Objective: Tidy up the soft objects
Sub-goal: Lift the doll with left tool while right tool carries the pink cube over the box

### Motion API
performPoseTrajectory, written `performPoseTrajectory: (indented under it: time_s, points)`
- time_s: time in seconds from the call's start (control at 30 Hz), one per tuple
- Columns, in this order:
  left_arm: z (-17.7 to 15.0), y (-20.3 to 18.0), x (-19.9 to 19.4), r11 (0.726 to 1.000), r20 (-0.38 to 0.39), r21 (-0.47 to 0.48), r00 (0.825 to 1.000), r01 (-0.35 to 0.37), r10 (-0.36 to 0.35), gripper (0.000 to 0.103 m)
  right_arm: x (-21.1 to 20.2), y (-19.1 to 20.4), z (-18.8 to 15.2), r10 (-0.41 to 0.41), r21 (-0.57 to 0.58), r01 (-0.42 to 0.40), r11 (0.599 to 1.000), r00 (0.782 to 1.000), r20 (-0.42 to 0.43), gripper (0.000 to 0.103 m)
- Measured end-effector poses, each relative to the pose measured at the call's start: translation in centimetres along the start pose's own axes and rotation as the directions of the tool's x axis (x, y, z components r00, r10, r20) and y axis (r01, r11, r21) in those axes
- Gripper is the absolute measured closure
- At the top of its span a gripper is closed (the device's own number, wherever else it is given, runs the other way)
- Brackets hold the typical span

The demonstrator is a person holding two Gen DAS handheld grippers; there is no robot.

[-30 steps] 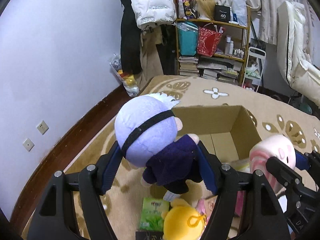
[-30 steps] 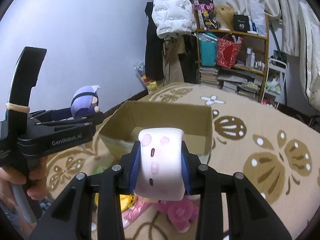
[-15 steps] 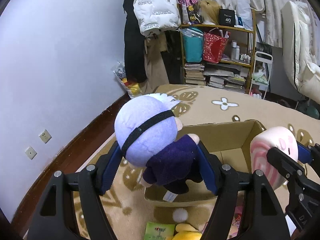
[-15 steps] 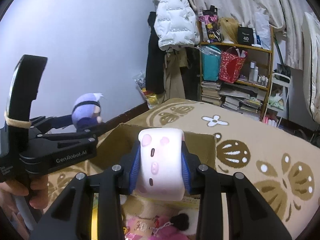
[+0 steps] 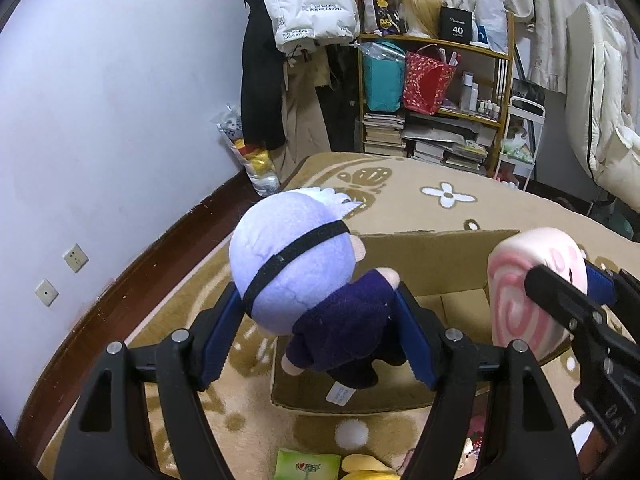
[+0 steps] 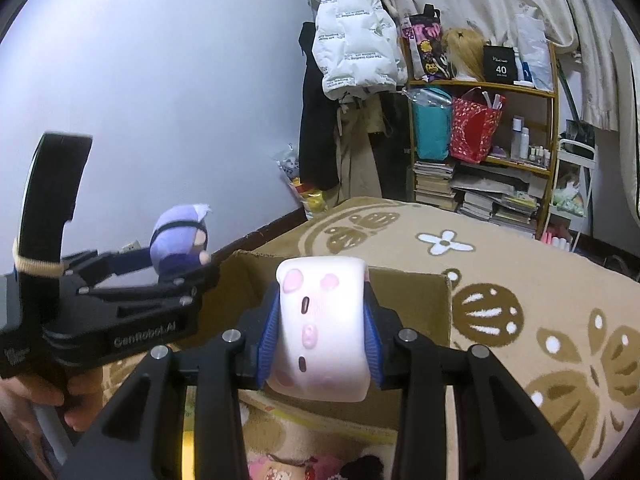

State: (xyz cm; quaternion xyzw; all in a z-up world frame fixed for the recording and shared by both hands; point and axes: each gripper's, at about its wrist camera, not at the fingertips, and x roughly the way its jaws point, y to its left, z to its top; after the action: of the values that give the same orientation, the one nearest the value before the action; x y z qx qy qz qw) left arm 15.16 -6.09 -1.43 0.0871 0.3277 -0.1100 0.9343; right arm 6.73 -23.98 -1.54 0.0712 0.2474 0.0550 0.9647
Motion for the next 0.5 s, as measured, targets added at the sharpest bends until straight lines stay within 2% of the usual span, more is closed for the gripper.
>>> performPoseTrajectory:
  time_s: [0.5]
  points:
    - [-0.7, -1.0, 1.6, 0.999, -0.034, 0.041, 0.999, 0.001, 0.0, 0.028, 2.1, -1.2, -1.2, 0.019, 0.05, -0.017, 0.999, 0.999, -0.049, 0.057]
